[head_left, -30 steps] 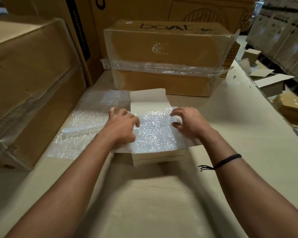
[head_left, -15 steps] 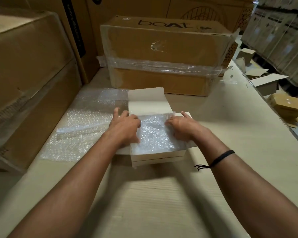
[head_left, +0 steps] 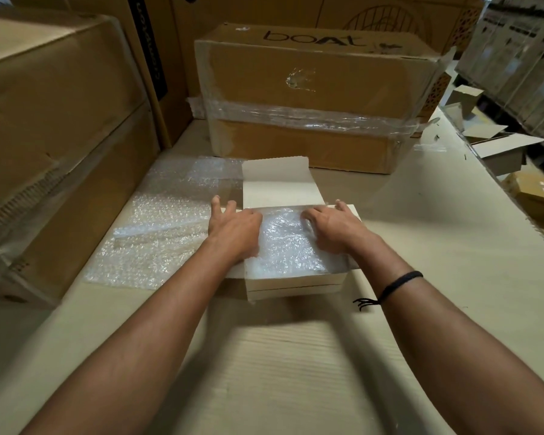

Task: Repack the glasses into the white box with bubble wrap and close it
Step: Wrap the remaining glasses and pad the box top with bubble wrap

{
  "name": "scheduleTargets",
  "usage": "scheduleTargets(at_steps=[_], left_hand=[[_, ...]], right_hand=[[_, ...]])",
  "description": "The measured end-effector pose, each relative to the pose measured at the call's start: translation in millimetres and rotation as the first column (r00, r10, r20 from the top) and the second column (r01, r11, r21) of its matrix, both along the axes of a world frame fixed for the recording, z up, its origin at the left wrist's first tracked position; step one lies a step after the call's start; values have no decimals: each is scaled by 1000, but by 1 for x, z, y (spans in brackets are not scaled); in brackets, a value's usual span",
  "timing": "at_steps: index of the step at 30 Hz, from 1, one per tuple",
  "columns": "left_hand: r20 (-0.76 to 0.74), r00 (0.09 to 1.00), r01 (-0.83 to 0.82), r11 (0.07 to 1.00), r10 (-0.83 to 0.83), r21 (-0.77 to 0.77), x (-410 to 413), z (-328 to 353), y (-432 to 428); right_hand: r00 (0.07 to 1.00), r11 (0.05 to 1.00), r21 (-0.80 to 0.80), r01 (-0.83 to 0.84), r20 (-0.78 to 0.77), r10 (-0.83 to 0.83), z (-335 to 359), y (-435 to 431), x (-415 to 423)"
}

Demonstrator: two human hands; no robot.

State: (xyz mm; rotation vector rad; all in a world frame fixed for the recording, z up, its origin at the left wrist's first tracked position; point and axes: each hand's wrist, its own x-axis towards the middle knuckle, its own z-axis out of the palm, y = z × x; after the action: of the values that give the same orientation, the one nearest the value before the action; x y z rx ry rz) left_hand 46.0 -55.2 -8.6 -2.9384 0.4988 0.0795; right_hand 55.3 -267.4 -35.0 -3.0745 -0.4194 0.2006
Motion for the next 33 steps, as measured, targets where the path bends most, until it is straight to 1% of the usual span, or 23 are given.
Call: scheduleTargets(at_steps=[2, 4, 7, 9, 10, 11, 12, 13, 14, 15, 16, 19, 23, 28, 29, 30, 32, 33], left_hand=[[-44, 999, -28, 999, 29, 18, 2, -2, -1], [-64, 997, -35, 999, 37, 29, 5, -4, -1], [-70, 997, -16, 999, 19, 42, 8, -10, 2], [-69, 998, -3, 999, 6, 43, 9, -12, 2], [-67, 998, 10, 999, -7, 43, 8, -12, 2], [-64, 998, 31, 999, -28, 44, 7, -11, 2], [-50, 997, 59, 997, -57, 44, 6, -9, 3], [-14, 996, 84, 996, -84, 39, 5, -8, 5], [43, 994, 102, 994, -103, 27, 3, -7, 7], [103, 988, 110, 994, -111, 9, 0, -7, 9], [145, 983, 113, 994, -110, -8, -2, -8, 11], [151, 983, 103, 995, -100, -13, -4, -10, 14], [93, 993, 72, 996, -76, 47, -1, -11, 11], [13, 1000, 23, 999, -23, -43, 2, -12, 4], [3, 1000, 22, 998, -22, -52, 3, -13, 4], [-4, 1000, 24, 998, -24, -51, 5, -14, 4], [-14, 999, 41, 999, -41, -33, 7, -16, 4], [-16, 998, 54, 998, -54, -19, 8, -16, 5]], right_hand=[[998, 1000, -22, -3, -64, 2, 7, 0, 0], [991, 996, -83, -29, -131, 18, 17, 0, -1], [979, 975, -209, -68, -202, 25, 24, 4, -3], [972, 973, -225, -55, -234, 1, 25, 5, -1], [974, 977, -211, -43, -224, -6, 25, 6, 0], [984, 986, -167, -13, -180, -18, 28, 6, -2], [996, 995, -103, 15, -88, -24, 30, 5, -4], [999, 998, -54, 24, 36, -22, 32, 4, -6], [987, 999, -34, 25, 157, -20, 32, 3, -8], [970, 998, -51, 37, 241, -24, 33, 2, -11], [960, 994, -85, 63, 276, -37, 30, 2, -10], [959, 969, -197, 147, 269, -91, 18, 3, -9], [975, 956, -241, 166, 183, -123, 11, 7, -7], [988, 949, -278, 149, 75, -133, 12, 6, -2], [986, 948, -276, 159, 89, -140, 14, 6, -2], [979, 952, -250, 179, 145, -146, 19, 7, -3], [949, 971, -143, 190, 282, -144, 26, 11, -2], [951, 984, -93, 151, 286, -119, 27, 14, -1]])
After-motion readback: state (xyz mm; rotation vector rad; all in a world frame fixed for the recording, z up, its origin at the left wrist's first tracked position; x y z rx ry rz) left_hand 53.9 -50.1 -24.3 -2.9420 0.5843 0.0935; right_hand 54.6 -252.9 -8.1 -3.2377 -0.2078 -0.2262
